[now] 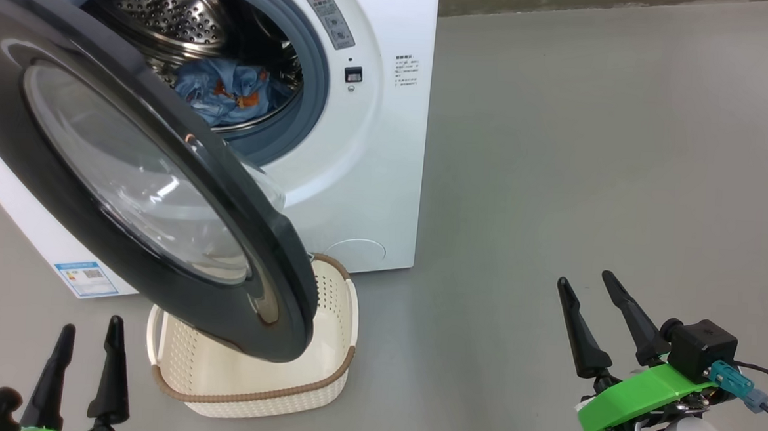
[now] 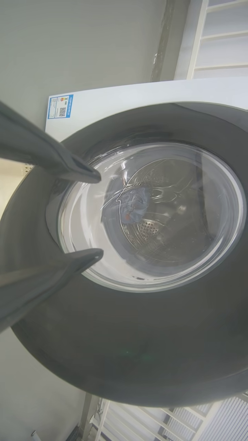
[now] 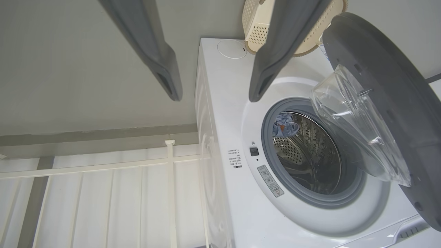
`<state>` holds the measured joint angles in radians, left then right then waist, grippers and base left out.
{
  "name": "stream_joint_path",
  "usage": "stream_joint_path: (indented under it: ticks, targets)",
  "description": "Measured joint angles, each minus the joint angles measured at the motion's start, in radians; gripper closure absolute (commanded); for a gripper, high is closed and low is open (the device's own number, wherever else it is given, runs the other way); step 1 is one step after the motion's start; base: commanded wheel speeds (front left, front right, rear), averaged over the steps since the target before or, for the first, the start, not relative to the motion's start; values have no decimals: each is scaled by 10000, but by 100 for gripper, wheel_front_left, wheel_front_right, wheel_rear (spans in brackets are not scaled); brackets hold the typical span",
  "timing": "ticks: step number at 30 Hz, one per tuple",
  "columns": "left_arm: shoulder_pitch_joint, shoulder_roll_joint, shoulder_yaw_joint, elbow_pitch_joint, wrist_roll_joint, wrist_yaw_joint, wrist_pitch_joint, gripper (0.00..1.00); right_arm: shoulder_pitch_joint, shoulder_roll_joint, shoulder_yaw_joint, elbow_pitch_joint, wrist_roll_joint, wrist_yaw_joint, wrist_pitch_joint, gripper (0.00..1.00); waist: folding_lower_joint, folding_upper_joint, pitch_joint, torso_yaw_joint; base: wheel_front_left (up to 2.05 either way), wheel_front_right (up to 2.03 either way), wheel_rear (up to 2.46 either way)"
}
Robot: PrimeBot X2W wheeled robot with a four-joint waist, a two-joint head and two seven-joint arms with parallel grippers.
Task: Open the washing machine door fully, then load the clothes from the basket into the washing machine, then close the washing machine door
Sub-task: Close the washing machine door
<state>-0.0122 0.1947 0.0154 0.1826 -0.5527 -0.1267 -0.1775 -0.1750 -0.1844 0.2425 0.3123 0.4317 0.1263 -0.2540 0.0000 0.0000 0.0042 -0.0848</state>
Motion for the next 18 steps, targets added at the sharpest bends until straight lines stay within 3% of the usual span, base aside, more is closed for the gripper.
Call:
stream_joint_path:
  ticks: [18]
  targets:
    - [-50,-163,-167,690,253,42,-520,0,0,-21,-138,-6,-2,0,0,0,0,0,38,109,0,0,0]
